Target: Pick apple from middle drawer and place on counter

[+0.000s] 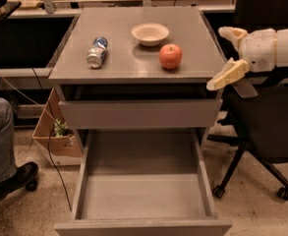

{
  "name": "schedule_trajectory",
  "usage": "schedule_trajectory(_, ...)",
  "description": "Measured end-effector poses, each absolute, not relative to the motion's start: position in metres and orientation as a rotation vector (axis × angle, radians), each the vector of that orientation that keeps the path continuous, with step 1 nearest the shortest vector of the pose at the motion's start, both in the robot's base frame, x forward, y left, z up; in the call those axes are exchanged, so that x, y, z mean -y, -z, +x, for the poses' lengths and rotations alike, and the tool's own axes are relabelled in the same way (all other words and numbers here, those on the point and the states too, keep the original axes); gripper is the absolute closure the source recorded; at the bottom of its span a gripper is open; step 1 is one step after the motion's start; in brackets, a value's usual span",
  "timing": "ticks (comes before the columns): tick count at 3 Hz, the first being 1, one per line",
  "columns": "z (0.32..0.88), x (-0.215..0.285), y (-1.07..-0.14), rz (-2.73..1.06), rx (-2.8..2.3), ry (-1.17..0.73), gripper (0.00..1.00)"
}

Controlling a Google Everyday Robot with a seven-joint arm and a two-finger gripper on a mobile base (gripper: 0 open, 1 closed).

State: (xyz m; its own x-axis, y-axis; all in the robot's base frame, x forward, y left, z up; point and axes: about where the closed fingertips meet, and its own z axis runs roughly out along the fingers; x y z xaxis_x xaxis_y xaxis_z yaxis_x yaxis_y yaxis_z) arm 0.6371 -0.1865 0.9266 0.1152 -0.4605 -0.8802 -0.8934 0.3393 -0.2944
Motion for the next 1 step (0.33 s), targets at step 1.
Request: schedule_trajectory(1, 0.6262, 0.1940, -0.9296, -1.294, -1.505, -0.475, 0.00)
